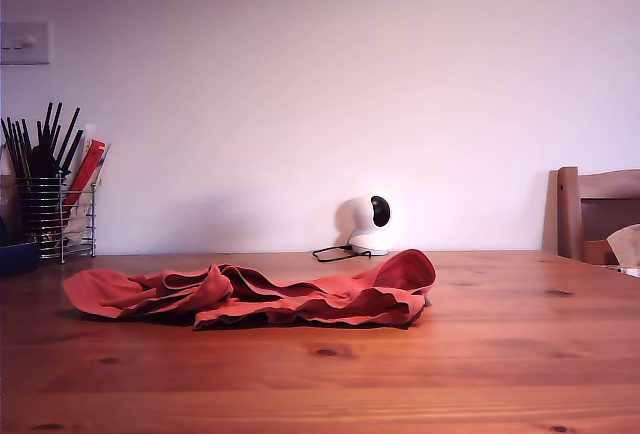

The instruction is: Fold the underwear in front of you. After folding it, place it to the left side.

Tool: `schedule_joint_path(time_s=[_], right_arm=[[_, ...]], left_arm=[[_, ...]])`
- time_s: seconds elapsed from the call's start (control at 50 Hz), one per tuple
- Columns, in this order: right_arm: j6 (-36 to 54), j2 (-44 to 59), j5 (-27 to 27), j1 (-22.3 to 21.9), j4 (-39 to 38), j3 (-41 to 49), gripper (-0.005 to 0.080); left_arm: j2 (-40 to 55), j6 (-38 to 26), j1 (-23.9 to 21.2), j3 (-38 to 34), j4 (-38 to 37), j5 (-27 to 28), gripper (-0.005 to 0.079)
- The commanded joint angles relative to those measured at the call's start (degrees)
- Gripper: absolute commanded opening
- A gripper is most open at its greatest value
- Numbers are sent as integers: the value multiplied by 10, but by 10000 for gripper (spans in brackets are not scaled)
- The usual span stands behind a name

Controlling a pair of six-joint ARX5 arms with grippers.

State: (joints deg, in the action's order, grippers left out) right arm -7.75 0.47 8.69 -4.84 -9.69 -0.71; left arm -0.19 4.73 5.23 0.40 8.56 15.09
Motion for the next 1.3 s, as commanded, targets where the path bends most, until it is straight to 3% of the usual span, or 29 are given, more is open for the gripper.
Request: schedule_joint_path(time_s=[0.0,0.2,0.4,0.54,0.86,1.1,1.28], right_arm=[[-41,-3,8,0,-20,-1,-12],[-144,-3,95,0,4,-56,-12],[-148,22,180,0,151,-146,-12],[-145,78,231,0,214,-192,-12],[-117,278,299,3,277,-282,-11],[-97,449,300,35,279,-340,1],[-38,566,271,79,281,-395,14]], left_arm=[[-5,31,0,-14,25,10,-19],[-5,138,-2,24,15,77,-19],[23,148,-2,96,-100,168,-19],[90,147,-2,143,-152,220,-19],[314,53,-21,249,-214,278,-19],[502,-29,-80,321,-227,274,-19],[614,-70,-121,370,-227,233,-19]])
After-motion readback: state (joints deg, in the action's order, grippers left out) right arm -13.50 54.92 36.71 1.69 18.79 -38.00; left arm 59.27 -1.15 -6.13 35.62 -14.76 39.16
